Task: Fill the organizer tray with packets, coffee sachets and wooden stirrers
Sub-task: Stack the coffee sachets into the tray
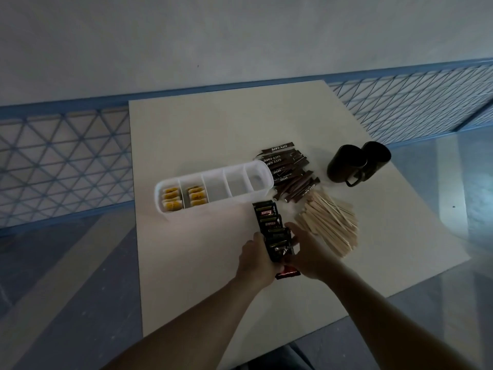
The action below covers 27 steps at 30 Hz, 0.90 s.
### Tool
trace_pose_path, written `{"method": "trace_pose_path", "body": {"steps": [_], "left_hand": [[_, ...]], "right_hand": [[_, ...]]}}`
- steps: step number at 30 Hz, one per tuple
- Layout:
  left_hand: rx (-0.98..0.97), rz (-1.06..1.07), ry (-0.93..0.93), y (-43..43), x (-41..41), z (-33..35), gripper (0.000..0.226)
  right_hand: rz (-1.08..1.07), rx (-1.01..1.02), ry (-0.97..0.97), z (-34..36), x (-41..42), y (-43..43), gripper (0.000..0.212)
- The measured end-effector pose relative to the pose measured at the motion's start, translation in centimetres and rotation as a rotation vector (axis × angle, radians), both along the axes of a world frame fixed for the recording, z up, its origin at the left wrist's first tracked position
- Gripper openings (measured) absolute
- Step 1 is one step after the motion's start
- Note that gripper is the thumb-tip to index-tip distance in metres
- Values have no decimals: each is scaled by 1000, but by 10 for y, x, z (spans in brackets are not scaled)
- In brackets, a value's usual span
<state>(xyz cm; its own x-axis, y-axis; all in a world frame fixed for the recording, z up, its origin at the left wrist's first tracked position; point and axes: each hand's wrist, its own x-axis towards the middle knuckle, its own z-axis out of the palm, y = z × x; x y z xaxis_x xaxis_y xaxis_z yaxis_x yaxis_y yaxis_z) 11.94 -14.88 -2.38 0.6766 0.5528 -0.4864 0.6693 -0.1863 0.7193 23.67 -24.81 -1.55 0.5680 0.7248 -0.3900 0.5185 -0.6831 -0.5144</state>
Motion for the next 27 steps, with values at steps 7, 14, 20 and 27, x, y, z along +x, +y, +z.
{"method": "trace_pose_path", "body": {"steps": [7, 14, 20, 27], "left_hand": [[53, 13, -7, 0, 5, -6, 64], [68, 53, -22, 3, 7, -9, 57], [63, 47, -23, 5, 7, -12, 48], [69, 18, -35, 7, 7, -14, 47]], "right_hand": [[55, 109, -91, -12, 1, -1, 90], [88, 149, -120, -29, 0, -4, 85], [131, 155, -134, -27, -1, -4, 61], [140, 103, -88, -20, 2, -1, 37]]}}
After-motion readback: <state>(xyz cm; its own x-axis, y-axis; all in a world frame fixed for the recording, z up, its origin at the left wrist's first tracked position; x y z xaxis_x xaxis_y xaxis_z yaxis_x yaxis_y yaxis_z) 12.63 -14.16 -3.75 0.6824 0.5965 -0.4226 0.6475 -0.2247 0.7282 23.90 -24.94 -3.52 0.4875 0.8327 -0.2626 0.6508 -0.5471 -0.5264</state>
